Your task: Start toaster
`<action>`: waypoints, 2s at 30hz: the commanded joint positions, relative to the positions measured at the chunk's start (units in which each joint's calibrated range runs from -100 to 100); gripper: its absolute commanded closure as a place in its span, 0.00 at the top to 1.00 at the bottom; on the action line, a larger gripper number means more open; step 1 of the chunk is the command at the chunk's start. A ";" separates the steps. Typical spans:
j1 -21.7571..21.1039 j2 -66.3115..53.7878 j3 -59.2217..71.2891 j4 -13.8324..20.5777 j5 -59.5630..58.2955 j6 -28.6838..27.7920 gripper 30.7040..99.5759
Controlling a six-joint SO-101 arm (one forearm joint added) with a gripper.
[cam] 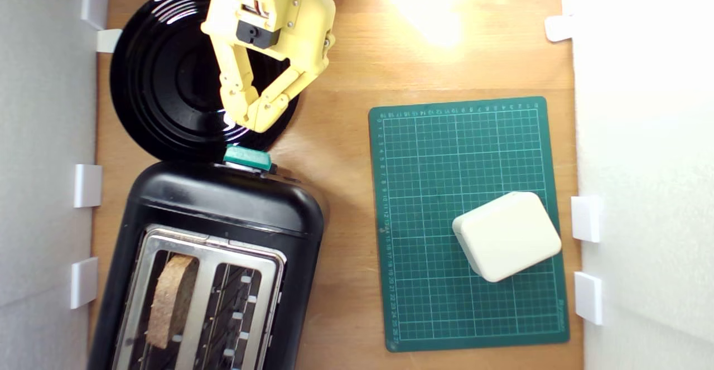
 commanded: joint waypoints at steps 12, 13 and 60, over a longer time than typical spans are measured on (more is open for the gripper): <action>0.48 10.18 -11.78 0.43 -1.80 -0.04 0.01; 0.56 10.68 -11.78 0.05 -1.80 1.06 0.01; 3.49 23.00 -7.06 -0.14 -6.59 3.68 0.01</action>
